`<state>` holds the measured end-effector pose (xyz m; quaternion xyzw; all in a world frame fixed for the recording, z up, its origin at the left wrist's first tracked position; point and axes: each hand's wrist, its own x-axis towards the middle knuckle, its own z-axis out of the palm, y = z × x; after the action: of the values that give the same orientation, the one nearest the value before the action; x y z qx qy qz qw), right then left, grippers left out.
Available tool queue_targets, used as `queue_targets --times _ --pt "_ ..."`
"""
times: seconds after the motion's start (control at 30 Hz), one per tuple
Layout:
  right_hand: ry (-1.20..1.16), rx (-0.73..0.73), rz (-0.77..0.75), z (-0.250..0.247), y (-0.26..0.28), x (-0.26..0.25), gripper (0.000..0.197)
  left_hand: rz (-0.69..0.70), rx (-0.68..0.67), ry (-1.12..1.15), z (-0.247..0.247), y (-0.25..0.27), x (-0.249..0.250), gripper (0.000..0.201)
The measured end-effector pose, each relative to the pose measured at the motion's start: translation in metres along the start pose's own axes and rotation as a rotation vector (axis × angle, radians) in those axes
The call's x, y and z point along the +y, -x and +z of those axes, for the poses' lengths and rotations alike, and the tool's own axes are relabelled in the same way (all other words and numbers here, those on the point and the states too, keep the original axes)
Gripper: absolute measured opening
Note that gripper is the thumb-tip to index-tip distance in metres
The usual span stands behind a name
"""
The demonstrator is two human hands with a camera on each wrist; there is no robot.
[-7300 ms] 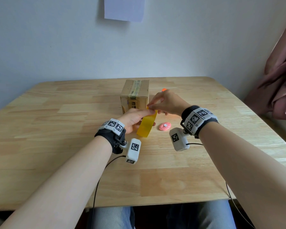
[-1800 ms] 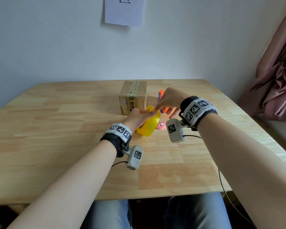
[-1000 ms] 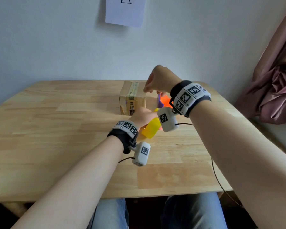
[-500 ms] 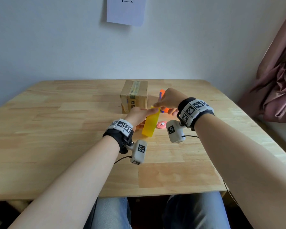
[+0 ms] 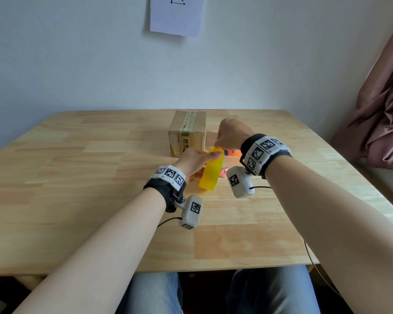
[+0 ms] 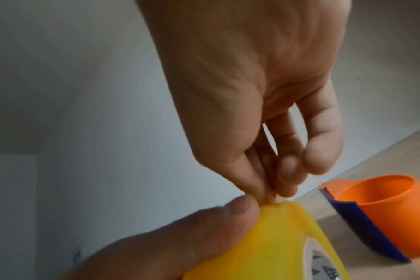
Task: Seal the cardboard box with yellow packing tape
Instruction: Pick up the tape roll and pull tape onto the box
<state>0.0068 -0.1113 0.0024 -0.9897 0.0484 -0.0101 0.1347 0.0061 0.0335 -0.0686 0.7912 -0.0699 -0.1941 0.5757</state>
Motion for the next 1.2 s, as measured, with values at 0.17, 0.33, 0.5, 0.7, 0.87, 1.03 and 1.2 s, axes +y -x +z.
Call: queue_targets --times 0.17,0.33,0.5,0.7,0.87,1.03,1.2 --pt "0.065 0.064 -0.04 0.001 0.003 -0.007 0.006 0.001 -0.009 0.0 0.002 -0.002 0.002 0.05" --pt "0.066 0.103 -0.087 -0.003 0.004 -0.012 0.008 -0.02 -0.005 -0.024 -0.001 -0.012 -0.003 0.071" --pt "-0.031 0.146 -0.133 -0.001 0.007 -0.012 0.013 -0.078 0.016 0.033 -0.007 -0.022 -0.011 0.085" --pt "-0.212 0.173 -0.162 0.004 0.007 -0.005 0.015 -0.13 0.028 0.176 -0.01 -0.008 -0.004 0.046" --pt "-0.36 0.218 -0.17 0.008 0.009 0.002 0.014 -0.15 0.03 0.221 -0.012 -0.01 -0.008 0.042" --pt "-0.426 0.19 -0.162 0.006 0.012 0.009 0.012 -0.116 0.043 0.204 -0.011 -0.012 -0.012 0.047" --pt "-0.37 0.178 -0.213 0.004 0.015 0.011 0.01 0.046 0.163 0.046 -0.013 -0.012 -0.012 0.063"
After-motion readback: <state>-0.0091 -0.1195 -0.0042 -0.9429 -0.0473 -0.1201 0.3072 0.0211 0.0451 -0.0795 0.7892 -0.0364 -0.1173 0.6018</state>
